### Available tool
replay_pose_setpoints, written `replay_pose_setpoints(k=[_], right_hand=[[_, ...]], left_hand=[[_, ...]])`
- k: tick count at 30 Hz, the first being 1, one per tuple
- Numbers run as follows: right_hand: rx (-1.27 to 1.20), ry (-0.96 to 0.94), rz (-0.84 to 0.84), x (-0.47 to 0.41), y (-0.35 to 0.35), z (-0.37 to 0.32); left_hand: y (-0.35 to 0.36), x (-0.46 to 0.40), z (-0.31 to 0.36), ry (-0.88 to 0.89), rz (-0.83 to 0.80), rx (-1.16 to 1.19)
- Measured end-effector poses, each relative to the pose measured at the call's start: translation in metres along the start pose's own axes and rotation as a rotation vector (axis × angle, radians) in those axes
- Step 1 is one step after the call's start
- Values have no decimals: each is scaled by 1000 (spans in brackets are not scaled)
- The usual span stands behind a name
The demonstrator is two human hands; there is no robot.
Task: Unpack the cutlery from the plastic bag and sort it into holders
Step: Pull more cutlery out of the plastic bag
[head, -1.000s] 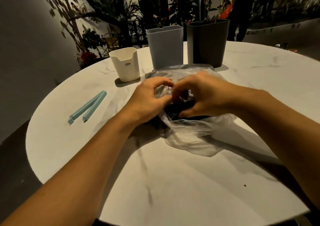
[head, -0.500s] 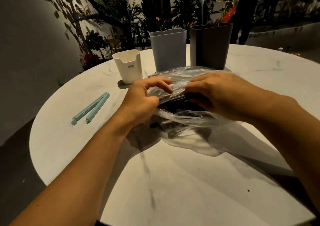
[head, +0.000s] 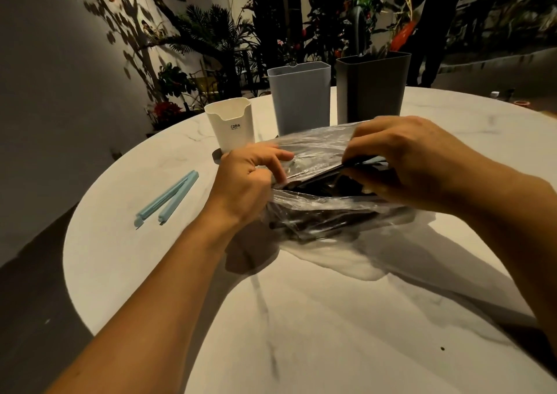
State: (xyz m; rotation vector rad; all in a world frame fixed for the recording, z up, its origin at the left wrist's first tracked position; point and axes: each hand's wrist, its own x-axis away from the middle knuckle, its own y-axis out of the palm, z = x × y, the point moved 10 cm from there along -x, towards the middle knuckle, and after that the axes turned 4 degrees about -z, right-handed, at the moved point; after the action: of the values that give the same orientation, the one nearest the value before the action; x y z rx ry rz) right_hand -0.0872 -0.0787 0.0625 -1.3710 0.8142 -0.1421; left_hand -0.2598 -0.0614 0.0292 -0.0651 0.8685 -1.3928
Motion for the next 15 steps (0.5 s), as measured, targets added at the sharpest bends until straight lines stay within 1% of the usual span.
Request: replay_pose_setpoints(k=[2,6,8,11,13,15], right_hand=[[-34,12,-8,0,-1,4],[-186,47,-70,-1,4,7],[-262,47,-79,-1,7,6],[-446,82,15,2,-1,13],[-503,114,52,4,-5,20],[-510,129,54,6,-7,24]], left_hand=[[0,0,-2,-8,6,-42],[4,-1,-12,-80,6,-128],[11,-3,-10,-63,-41,-36],[22,-3,-2,-45,-121,173],[23,-3,-4,-61,-118,216],[17,-3,-10,-90,-72,208]])
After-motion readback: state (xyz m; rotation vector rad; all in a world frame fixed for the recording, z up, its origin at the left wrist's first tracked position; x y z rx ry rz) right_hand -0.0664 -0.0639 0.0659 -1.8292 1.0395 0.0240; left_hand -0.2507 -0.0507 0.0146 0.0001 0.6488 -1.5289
